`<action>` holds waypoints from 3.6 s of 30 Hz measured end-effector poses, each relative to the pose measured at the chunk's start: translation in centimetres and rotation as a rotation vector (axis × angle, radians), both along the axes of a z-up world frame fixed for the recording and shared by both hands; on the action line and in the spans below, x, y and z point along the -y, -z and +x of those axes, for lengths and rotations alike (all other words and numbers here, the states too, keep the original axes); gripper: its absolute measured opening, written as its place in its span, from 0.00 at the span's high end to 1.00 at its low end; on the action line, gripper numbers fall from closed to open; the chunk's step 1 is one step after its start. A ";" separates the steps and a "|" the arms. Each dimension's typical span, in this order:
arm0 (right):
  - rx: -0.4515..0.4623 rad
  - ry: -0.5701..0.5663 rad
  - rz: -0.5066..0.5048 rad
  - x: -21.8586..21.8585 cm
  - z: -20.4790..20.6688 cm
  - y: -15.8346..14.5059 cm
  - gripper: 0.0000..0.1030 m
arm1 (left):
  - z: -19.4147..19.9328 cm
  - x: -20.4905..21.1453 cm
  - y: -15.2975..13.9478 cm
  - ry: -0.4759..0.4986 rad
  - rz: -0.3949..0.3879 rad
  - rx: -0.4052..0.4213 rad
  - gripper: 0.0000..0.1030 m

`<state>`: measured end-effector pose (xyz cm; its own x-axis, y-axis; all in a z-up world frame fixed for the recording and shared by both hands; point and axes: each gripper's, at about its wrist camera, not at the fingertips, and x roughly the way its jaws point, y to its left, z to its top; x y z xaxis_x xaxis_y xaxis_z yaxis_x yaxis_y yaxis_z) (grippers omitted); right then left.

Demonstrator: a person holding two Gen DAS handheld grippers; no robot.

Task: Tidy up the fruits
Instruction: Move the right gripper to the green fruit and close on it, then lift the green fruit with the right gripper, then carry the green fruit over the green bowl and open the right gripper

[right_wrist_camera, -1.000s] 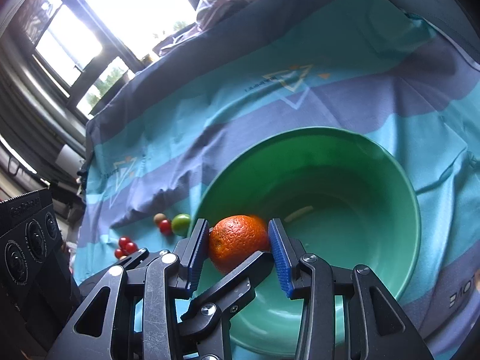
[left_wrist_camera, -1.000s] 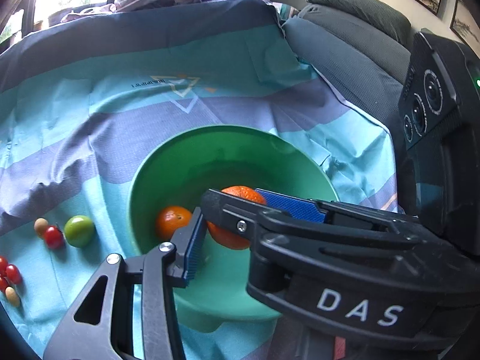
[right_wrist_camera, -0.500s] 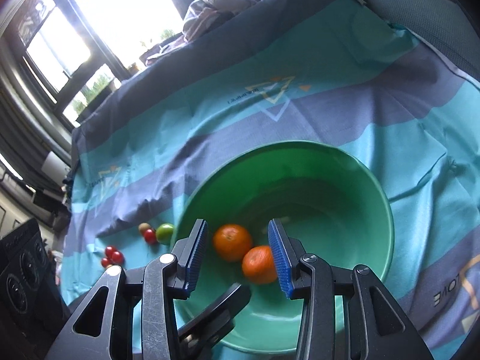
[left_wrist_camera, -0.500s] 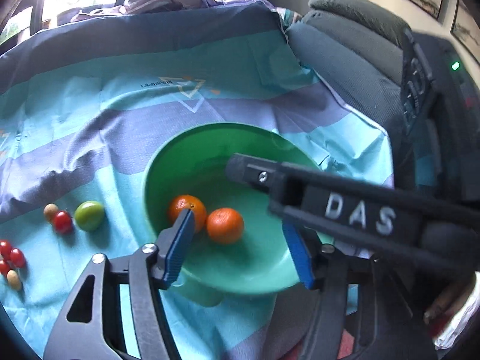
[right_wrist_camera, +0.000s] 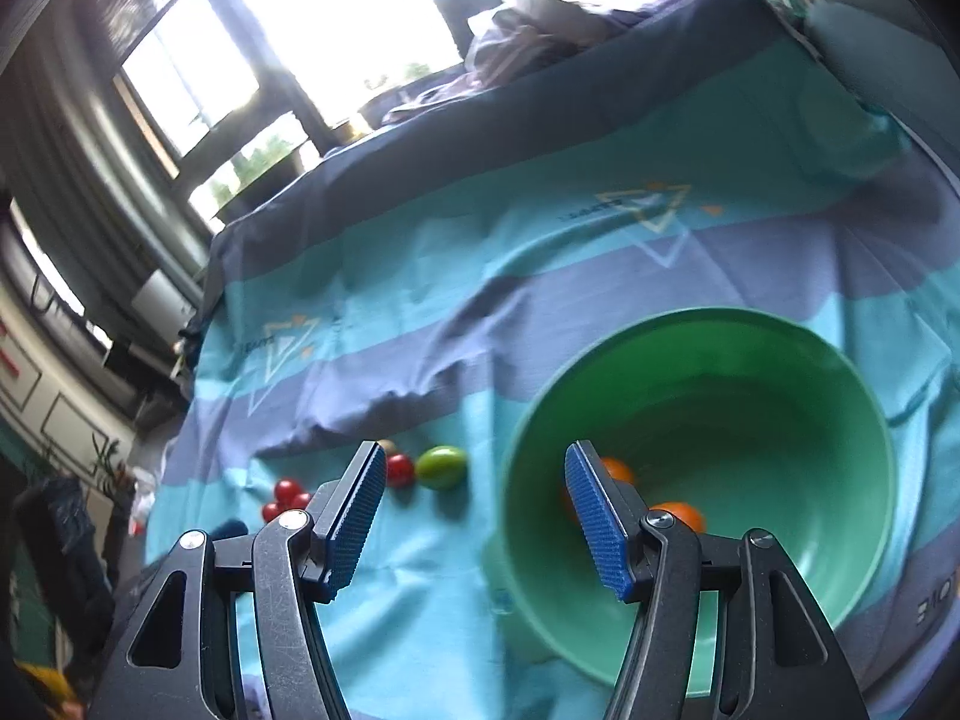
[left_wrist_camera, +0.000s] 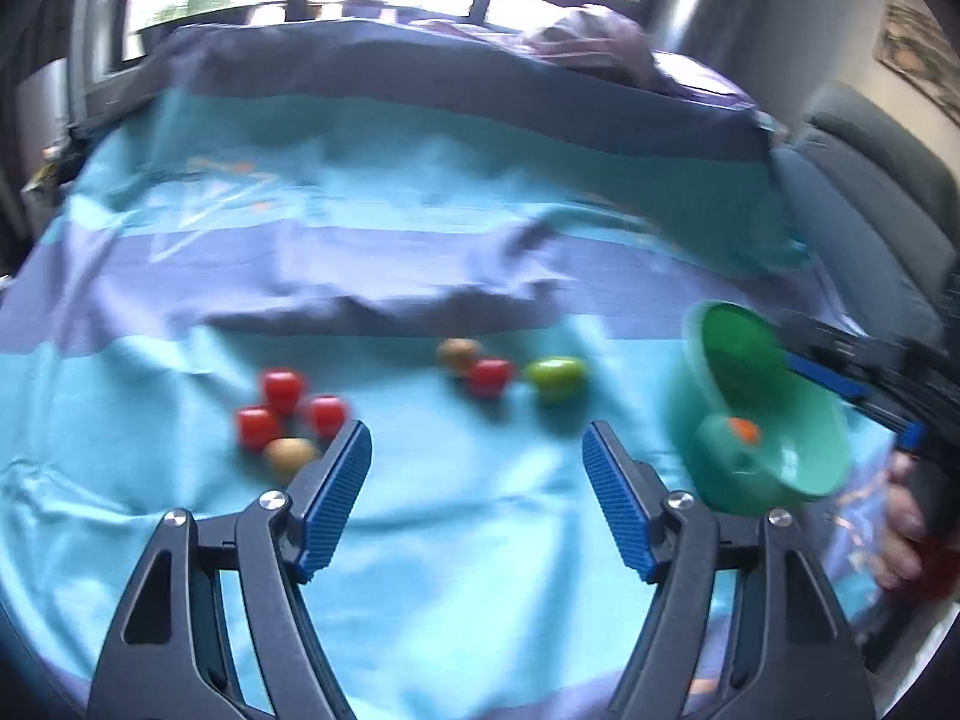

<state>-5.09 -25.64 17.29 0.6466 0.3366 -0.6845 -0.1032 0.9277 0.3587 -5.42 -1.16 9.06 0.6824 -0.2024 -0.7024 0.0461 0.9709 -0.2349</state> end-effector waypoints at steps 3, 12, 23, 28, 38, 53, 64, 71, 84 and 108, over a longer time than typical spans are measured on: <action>-0.013 -0.077 -0.025 -3.1 0.1 0.5 0.39 | 0.2 -3.1 1.5 -0.054 -0.044 -0.023 0.30; -0.227 -0.162 -0.326 -11.3 5.5 5.8 0.49 | 0.5 -7.3 3.8 -0.122 -0.072 -0.079 0.30; -0.263 -0.137 -0.586 -13.4 8.9 9.5 0.50 | 1.0 -7.5 4.6 -0.129 -0.089 -0.136 0.30; -0.261 -0.173 -0.625 -13.7 8.9 10.8 0.52 | 1.1 -7.4 5.1 -0.139 -0.070 -0.158 0.30; -0.266 -0.297 -0.487 -13.4 6.6 10.3 0.55 | 1.0 -6.6 5.2 -0.122 -0.053 -0.169 0.30; -0.380 -0.422 -0.107 -13.6 2.8 10.9 0.55 | 0.8 -7.1 5.0 -0.148 -0.088 -0.164 0.31; -0.275 -0.346 0.075 -9.9 3.4 7.9 0.55 | 0.9 -5.0 4.7 -0.062 -0.158 -0.170 0.31; -0.271 -0.305 0.065 -12.1 7.7 9.0 0.55 | 3.1 -3.0 5.8 -0.019 -0.200 -0.210 0.33; -0.324 -0.320 -0.090 -14.6 9.9 11.6 0.66 | 2.8 -3.0 6.5 -0.027 -0.158 -0.216 0.42; -0.349 -0.322 -0.004 -9.6 4.5 8.7 0.66 | 1.0 -0.8 6.2 0.103 -0.183 -0.251 0.42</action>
<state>-0.60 -16.01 8.61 0.2408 0.4787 -0.8443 -0.2595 0.8700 0.4193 -4.41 -0.33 2.81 0.4620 -0.4002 -0.7915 0.0608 0.9046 -0.4219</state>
